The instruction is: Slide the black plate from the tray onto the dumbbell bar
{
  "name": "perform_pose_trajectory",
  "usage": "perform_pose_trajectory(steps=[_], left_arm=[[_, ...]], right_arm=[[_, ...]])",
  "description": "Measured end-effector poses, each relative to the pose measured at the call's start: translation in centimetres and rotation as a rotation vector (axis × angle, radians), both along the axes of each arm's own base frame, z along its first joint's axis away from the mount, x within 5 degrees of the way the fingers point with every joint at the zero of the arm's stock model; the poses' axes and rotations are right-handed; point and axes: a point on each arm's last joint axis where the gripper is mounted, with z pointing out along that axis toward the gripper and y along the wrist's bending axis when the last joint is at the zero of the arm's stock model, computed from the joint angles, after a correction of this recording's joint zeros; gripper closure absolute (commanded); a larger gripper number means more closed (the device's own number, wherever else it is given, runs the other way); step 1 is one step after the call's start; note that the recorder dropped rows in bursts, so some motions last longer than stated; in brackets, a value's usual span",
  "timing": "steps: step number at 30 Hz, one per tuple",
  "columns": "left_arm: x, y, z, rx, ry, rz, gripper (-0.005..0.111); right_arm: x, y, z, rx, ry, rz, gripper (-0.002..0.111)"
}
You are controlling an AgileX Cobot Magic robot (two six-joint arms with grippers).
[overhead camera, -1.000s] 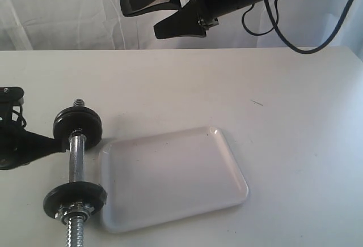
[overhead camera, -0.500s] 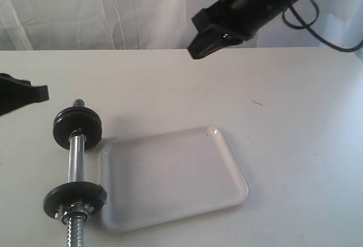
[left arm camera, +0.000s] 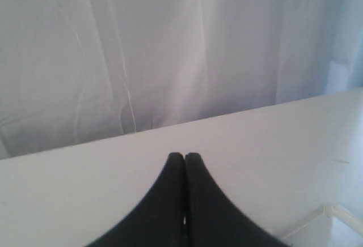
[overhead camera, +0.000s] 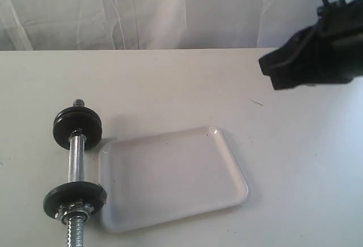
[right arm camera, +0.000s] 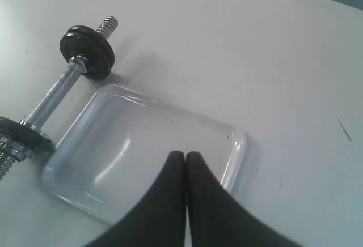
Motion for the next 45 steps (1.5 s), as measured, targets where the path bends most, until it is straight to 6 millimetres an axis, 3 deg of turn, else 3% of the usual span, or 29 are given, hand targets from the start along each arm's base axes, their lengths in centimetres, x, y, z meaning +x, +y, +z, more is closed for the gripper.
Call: perform_pose_trajectory(steps=[3,6,18,28,36,45], left_arm=[[-0.4,0.5,-2.5,0.023,0.049,0.035,0.107],[-0.2,1.7,-2.9,0.048,0.063,0.168,0.107],[-0.1,3.5,-3.0,0.069,0.077,0.360,0.107],[-0.1,3.7,-3.0,0.070,0.081,0.390,0.107],[-0.1,3.8,-3.0,0.070,0.081,0.394,0.107],[-0.1,3.8,-3.0,0.070,0.081,0.394,0.107]], right_arm=[[-2.9,-1.1,-1.4,0.022,-0.039,-0.036,0.108],[-4.7,-1.6,-1.9,0.040,-0.044,-0.042,0.108],[-5.6,-2.0,-2.3,0.050,-0.075,-0.062,0.108],[-9.4,-5.8,-9.7,0.132,-0.357,-0.364,0.108],[-11.8,-7.1,-15.4,0.102,-0.351,-0.423,0.108],[-13.7,-8.0,-16.7,0.076,-0.341,-0.480,0.108]])
